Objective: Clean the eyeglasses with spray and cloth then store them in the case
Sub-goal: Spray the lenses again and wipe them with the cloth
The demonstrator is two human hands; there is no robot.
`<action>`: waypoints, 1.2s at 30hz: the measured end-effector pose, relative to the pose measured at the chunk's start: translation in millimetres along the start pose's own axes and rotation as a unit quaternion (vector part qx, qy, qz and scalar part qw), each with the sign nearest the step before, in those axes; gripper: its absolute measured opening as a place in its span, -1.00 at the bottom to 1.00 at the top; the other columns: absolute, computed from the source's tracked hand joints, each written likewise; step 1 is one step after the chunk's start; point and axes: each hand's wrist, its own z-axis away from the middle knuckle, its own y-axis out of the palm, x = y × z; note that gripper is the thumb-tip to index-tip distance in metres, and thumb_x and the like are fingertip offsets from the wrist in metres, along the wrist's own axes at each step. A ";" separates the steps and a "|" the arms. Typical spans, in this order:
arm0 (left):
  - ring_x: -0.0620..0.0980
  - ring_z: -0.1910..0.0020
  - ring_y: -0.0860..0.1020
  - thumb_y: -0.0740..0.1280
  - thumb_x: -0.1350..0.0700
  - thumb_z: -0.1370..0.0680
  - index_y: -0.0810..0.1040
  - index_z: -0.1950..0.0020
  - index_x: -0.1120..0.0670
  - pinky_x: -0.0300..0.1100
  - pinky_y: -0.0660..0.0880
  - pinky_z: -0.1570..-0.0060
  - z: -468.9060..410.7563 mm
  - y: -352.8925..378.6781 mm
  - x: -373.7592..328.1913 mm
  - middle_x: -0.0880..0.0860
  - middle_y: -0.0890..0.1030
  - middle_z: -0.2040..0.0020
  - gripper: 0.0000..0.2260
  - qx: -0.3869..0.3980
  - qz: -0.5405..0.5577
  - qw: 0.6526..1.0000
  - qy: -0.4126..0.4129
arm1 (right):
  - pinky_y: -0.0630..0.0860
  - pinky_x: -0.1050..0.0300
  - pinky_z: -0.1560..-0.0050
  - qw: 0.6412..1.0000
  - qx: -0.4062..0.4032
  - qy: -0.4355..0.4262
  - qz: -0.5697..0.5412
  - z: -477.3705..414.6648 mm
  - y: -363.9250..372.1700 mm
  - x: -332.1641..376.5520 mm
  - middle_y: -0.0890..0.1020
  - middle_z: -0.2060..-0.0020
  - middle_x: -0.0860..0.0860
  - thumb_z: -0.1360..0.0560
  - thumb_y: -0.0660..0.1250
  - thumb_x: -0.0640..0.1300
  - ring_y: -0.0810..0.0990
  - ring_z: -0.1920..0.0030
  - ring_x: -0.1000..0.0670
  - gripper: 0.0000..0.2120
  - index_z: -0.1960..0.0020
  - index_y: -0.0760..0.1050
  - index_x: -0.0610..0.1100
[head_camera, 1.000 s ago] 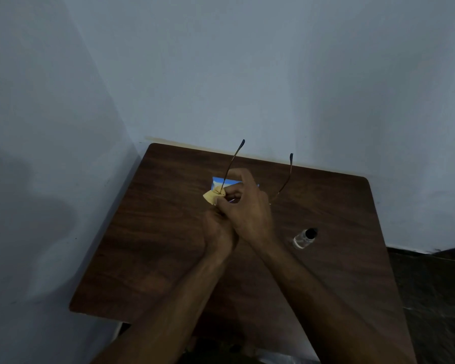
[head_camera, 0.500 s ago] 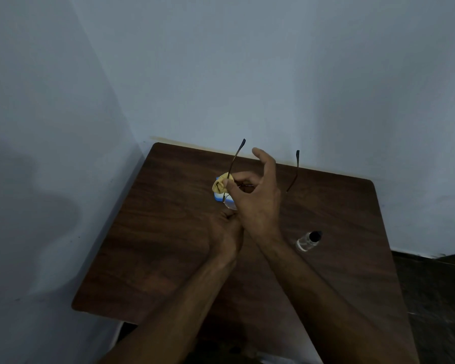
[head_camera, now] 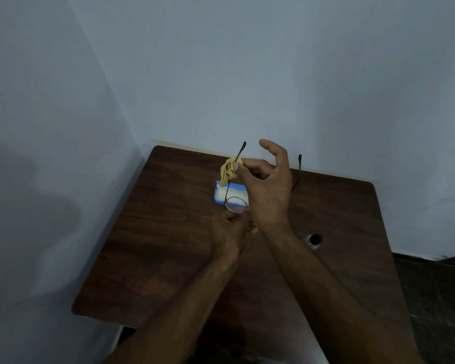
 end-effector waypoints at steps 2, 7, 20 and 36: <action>0.20 0.00 0.73 0.48 0.23 -0.57 0.68 -0.03 0.31 0.11 0.68 -0.05 -0.2 1.0 -1.0 0.23 0.74 0.05 -0.86 -0.009 0.018 1.000 0.018 | 0.68 0.12 -0.07 1.000 -0.015 0.009 -0.009 -8.1 -4.2 -0.5 0.79 0.12 -0.01 -0.49 0.57 -0.27 0.78 0.05 0.05 -0.51 -0.35 0.49 -0.11; -0.09 0.30 0.71 0.40 0.31 -0.61 0.69 0.16 0.18 -0.23 0.67 0.22 3.7 0.9 0.5 0.03 0.73 0.32 -0.83 0.034 0.074 0.996 -0.032 | 0.69 0.07 -0.08 0.996 -0.042 0.048 -0.064 -17.9 -7.8 1.6 0.79 0.09 -0.10 -0.48 0.58 -0.26 0.79 0.03 -0.03 -0.60 -0.25 0.54 -0.12; -0.08 0.42 0.65 0.40 0.38 -0.56 0.65 0.26 0.18 -0.12 0.58 0.30 -1.8 -3.3 -0.9 0.04 0.67 0.40 -0.78 -0.005 0.083 0.996 -0.027 | 0.69 -0.08 -0.12 0.996 0.063 0.025 0.058 -1.5 -4.9 -26.6 0.78 0.15 0.02 -0.48 0.58 -0.24 0.77 0.08 0.02 -0.53 -0.32 0.50 -0.07; -0.05 0.26 0.62 0.35 0.35 -0.61 0.60 0.17 0.11 -0.18 0.56 0.24 -6.0 -16.5 8.2 0.01 0.65 0.26 -0.79 -0.031 0.075 0.997 -0.007 | 0.67 0.02 -0.13 0.993 0.086 0.083 0.021 7.5 11.7 -43.5 0.79 0.13 -0.01 -0.46 0.58 -0.31 0.78 0.00 -0.01 -0.39 -0.44 0.44 -0.11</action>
